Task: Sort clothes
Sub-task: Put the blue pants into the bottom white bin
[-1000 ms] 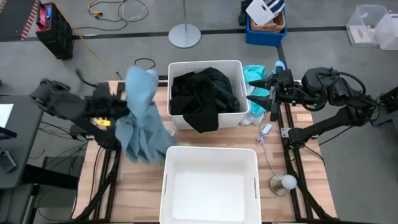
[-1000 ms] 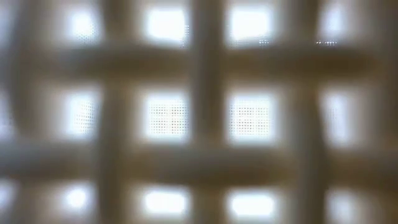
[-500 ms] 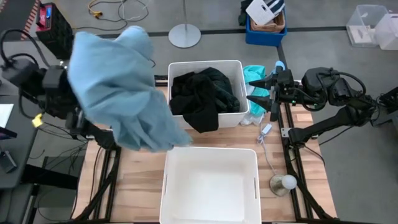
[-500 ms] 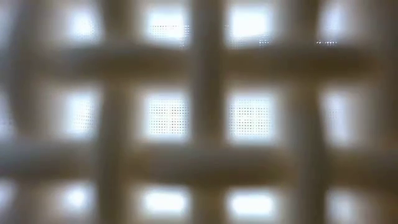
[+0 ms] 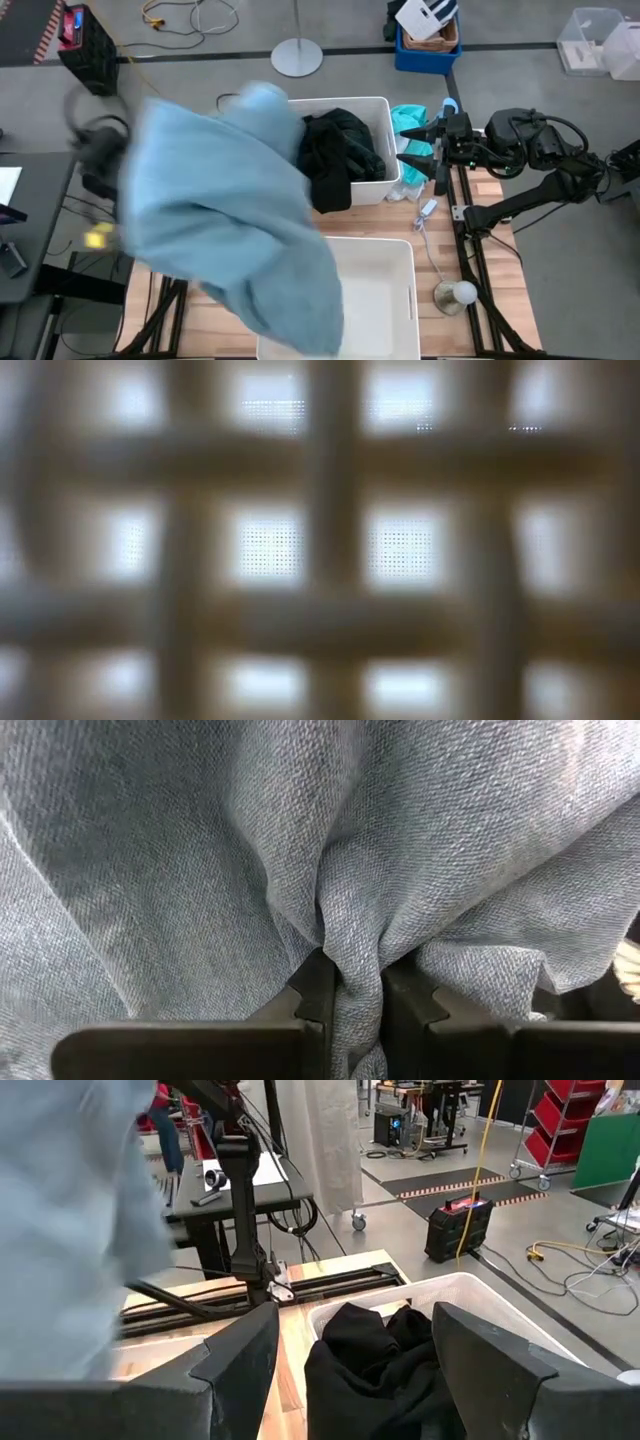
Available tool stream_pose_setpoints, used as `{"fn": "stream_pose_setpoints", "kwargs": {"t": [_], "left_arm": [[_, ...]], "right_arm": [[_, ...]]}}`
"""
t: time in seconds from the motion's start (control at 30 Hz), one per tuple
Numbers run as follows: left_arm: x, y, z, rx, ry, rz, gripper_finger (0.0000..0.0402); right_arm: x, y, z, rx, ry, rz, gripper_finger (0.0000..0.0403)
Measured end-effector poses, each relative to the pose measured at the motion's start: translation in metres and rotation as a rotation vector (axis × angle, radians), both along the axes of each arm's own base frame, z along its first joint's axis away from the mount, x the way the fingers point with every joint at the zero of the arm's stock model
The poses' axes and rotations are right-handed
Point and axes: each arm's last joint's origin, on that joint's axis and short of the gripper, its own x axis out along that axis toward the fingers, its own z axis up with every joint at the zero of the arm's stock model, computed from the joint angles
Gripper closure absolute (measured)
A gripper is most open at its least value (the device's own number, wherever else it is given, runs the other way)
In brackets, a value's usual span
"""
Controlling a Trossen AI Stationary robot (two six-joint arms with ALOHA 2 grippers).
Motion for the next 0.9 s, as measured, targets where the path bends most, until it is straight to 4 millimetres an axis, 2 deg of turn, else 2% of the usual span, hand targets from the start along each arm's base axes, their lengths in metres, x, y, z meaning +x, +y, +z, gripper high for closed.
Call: {"fn": "stream_pose_setpoints", "kwargs": {"t": [0.2,0.37,0.53,0.7,0.9], "left_arm": [[0.068,-0.013,-0.036,-0.029,0.206,-0.010,0.0364],[0.103,-0.018,-0.068,-0.105,0.435,0.023,0.0364],[0.118,-0.024,-0.107,-0.172,0.786,0.033,0.0364],[0.116,-0.029,-0.137,-0.283,1.117,0.012,0.0364],[0.124,-0.039,-0.174,-0.328,1.420,0.018,0.0364]], "right_arm": [[0.001,0.000,0.003,-0.053,-0.022,0.009,0.0121],[-0.001,0.000,0.011,-0.112,-0.078,0.016,0.0121],[-0.014,-0.001,0.015,-0.126,-0.110,0.015,0.0121],[-0.027,-0.006,0.016,-0.142,-0.100,-0.010,0.0121],[-0.024,-0.020,-0.002,-0.101,0.073,-0.110,0.0121]]}}
